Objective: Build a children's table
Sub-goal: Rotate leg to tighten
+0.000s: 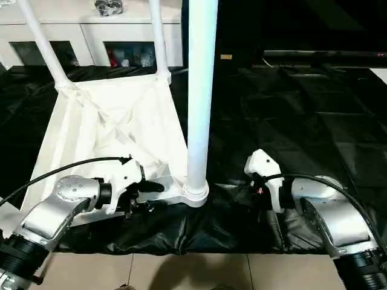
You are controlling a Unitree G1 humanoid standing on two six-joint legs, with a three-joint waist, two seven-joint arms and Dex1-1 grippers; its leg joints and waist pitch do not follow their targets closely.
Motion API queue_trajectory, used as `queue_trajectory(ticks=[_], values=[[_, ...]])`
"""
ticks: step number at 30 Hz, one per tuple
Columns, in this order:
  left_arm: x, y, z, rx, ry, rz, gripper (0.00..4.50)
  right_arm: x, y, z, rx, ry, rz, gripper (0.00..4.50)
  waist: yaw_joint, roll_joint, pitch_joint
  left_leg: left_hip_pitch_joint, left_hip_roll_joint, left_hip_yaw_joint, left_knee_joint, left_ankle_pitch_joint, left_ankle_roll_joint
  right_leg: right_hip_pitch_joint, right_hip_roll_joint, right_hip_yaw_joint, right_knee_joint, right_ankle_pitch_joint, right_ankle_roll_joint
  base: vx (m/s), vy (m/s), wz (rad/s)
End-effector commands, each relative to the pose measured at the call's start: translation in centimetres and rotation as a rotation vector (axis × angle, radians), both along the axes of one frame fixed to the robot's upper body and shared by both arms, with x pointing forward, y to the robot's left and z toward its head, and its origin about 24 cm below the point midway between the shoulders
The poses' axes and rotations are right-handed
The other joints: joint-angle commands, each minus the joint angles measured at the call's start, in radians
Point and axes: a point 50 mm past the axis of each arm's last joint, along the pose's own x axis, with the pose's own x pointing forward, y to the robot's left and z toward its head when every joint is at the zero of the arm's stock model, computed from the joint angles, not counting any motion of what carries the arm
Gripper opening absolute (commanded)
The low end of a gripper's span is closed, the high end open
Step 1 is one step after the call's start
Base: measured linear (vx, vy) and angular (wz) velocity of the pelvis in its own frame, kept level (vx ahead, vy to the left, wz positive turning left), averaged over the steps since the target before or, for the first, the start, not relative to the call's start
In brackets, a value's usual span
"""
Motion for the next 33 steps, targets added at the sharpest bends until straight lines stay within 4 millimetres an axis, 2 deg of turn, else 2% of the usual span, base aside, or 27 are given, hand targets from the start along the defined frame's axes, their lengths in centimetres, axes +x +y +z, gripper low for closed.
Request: queue_trajectory(ticks=[1, 10, 14, 15, 20, 23, 25, 27, 29, 31, 33], values=[[-0.3, 0.4, -0.5, 0.041, 0.042, -0.005, 1.72, 0.0, 0.5, 0.4, 0.002, -0.017, 0.021, 4.5, 0.006, -0.008, -0.054, 0.003, 0.014, -0.003, -0.074, -0.257, 0.041, 0.047, -0.047, 0.034, -0.087, -0.318, -0.184, 0.0, 0.0, 0.0], [-0.6, 0.7, -0.8, 0.065, 0.076, -0.027, 1.11, 0.1, 0.9, 0.5, 0.002, -0.018, 0.027, 4.5, 0.005, -0.008, -0.054, 0.004, 0.014, -0.003, -0.074, -0.251, 0.039, 0.047, -0.048, 0.034, -0.086, -0.308, -0.186, 0.0, 0.0, 0.0], [-0.7, 0.7, -0.8, 0.075, 0.083, -0.036, 0.8, 0.1, 1.2, 0.5, 0.007, -0.014, 0.044, 4.5, 0.005, -0.005, -0.055, 0.004, 0.014, -0.003, -0.074, -0.242, 0.04, 0.048, -0.047, 0.035, -0.084, -0.291, -0.191, 0.0, 0.0, 0.0], [-0.8, 0.8, -0.8, 0.08, 0.084, -0.042, 0.74, 0.2, 1.3, 0.6, 0.01, -0.014, 0.05, 4.5, 0.004, -0.007, -0.055, 0.003, 0.014, -0.003, -0.073, -0.24, 0.041, 0.049, -0.047, 0.034, -0.084, -0.283, -0.193, 0.0, 0.0, 0.0], [-0.9, 0.9, -1.0, 0.108, 0.076, -0.084, 0.37, 0.4, 2.1, 0.6, 0.019, -0.031, 0.068, 4.5, 0.002, -0.008, -0.053, 0.004, 0.014, -0.004, -0.075, -0.261, 0.037, 0.046, -0.048, 0.034, -0.088, -0.338, -0.178, 0.0, 0.0, 0.0], [-0.7, 1.0, -1.1, 0.112, 0.057, -0.091, 0.08, 1.0, 3.0, 0.4, 0.024, -0.06, 0.066, 4.5, 0.002, -0.008, -0.053, 0.004, 0.014, -0.004, -0.076, -0.26, 0.032, 0.046, -0.048, 0.035, -0.086, -0.336, -0.178, 0.0, 0.0, 0.0], [-0.3, 0.9, -1.0, 0.101, 0.042, -0.088, 0.02, 1.6, 3.6, 0.2, 0.015, -0.092, 0.05, 4.5, 0.0, -0.013, -0.054, 0.005, 0.014, -0.003, -0.075, -0.254, 0.029, 0.044, -0.047, 0.035, -0.086, -0.33, -0.178, 0.0, 0.0, 0.0], [0.0, 0.8, -0.8, 0.091, 0.034, -0.086, 0.02, 1.9, 3.9, 0.1, 0.008, -0.102, 0.038, 4.5, 0.001, -0.009, -0.054, 0.007, 0.014, -0.003, -0.075, -0.259, 0.019, 0.042, -0.048, 0.036, -0.085, -0.334, -0.182, 0.0, 0.0, 0.0], [0.6, 0.6, -0.4, 0.052, 0.013, -0.082, 0.02, 2.4, 4.4, -0.1, 0.009, -0.109, 0.03, 4.5, 0.001, -0.016, -0.053, 0.008, 0.013, 0.0, -0.075, -0.257, 0.02, 0.041, -0.048, 0.037, -0.086, -0.332, -0.184, 0.0, 0.0, 0.0], [1.1, 0.5, 0.0, 0.007, 0.0, -0.083, 0.02, 2.8, 4.9, -0.3, 0.018, -0.11, 0.038, 4.5, 0.002, -0.014, -0.054, 0.008, 0.009, 0.001, -0.073, -0.256, 0.021, 0.041, -0.049, 0.036, -0.087, -0.345, -0.182, 0.0, 0.0, 0.0], [1.5, 0.4, 0.3, -0.018, -0.01, -0.096, 0.02, 3.2, 5.4, -0.4, 0.02, -0.112, 0.056, 4.5, 0.005, -0.014, -0.055, 0.009, 0.012, 0.0, -0.074, -0.255, 0.019, 0.042, -0.05, 0.037, -0.086, -0.338, -0.178, 0.0, 0.0, 0.0]])
